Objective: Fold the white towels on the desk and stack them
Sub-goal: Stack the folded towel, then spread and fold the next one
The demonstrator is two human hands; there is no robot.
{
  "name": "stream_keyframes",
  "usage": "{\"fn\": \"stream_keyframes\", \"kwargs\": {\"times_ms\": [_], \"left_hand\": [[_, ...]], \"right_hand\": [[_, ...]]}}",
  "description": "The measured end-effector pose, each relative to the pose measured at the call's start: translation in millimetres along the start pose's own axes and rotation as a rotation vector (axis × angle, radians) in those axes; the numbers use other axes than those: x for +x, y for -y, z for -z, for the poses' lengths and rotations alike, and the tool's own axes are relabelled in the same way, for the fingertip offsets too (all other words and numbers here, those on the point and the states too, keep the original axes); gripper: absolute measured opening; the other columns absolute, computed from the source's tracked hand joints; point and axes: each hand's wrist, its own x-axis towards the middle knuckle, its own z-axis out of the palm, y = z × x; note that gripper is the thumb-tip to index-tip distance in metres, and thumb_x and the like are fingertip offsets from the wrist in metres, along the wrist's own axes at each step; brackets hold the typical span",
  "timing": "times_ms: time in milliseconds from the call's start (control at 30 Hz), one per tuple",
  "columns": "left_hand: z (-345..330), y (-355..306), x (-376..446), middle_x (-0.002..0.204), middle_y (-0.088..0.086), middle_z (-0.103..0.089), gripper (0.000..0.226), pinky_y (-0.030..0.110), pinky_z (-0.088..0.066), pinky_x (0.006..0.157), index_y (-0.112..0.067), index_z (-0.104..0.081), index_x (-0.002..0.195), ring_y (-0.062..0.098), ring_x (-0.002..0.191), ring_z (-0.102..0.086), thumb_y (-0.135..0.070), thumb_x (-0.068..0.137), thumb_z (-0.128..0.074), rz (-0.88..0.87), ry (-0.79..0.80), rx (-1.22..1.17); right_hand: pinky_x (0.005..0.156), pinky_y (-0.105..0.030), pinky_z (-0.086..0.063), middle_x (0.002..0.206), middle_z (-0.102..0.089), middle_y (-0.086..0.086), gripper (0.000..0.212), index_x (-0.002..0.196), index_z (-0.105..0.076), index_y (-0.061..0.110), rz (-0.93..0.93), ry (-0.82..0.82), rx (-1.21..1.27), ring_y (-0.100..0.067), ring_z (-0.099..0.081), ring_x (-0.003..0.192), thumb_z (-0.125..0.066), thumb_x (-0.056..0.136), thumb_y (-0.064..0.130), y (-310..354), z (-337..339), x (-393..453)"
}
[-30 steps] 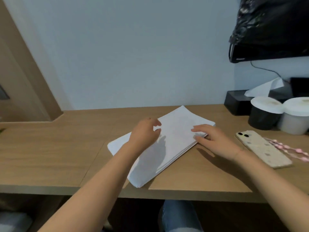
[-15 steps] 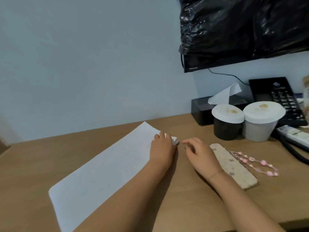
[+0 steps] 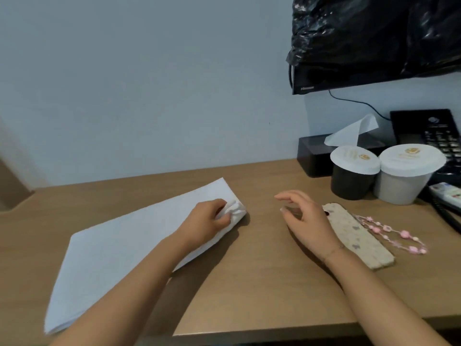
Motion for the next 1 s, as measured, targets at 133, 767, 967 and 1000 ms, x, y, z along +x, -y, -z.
{"fn": "stream_keyframes", "kwargs": {"times_ms": [133, 767, 967, 1000], "left_hand": [[28, 16, -42, 0.075, -0.013, -0.057, 0.015, 0.015, -0.037, 0.061, -0.039, -0.054, 0.113, 0.0, 0.062, -0.048, -0.033, 0.099, -0.054, 0.064, -0.017, -0.396], [237, 66, -97, 0.079, -0.021, -0.053, 0.018, 0.017, -0.041, 0.068, -0.037, -0.051, 0.098, 0.002, 0.072, -0.051, -0.049, 0.1, -0.038, -0.033, -0.698, -0.348], [255, 147, -81, 0.068, -0.02, -0.051, 0.021, 0.015, -0.042, 0.057, -0.034, -0.049, 0.087, -0.002, 0.06, -0.046, -0.054, 0.091, -0.052, 0.045, -0.884, -0.392], [256, 163, -77, 0.068, -0.019, -0.05, 0.023, 0.017, -0.042, 0.059, -0.032, -0.049, 0.087, -0.001, 0.061, -0.045, -0.054, 0.093, -0.052, 0.066, -0.908, -0.401]], "right_hand": [[0.09, 0.002, -0.033, 0.127, -0.049, 0.022, 0.039, 0.122, -0.061, 0.028, 0.014, 0.129, 0.053, 0.019, -0.042, 0.116, -0.066, 0.088, 0.007, 11, -4, -4], [0.066, -0.015, -0.048, 0.079, -0.066, 0.006, 0.028, 0.084, -0.069, 0.019, 0.225, 0.392, 0.462, -0.007, -0.062, 0.075, -0.087, 0.064, 0.026, 211, -106, 122], [0.065, -0.026, -0.056, 0.083, -0.072, 0.002, 0.049, 0.098, -0.057, 0.02, 0.088, 0.316, 0.789, -0.014, -0.068, 0.075, -0.083, 0.058, 0.028, 234, -187, 157], [0.065, -0.029, -0.057, 0.084, -0.073, -0.002, 0.05, 0.099, -0.053, 0.021, 0.047, 0.306, 0.848, -0.018, -0.069, 0.075, -0.082, 0.059, 0.027, 235, -203, 163]]}}
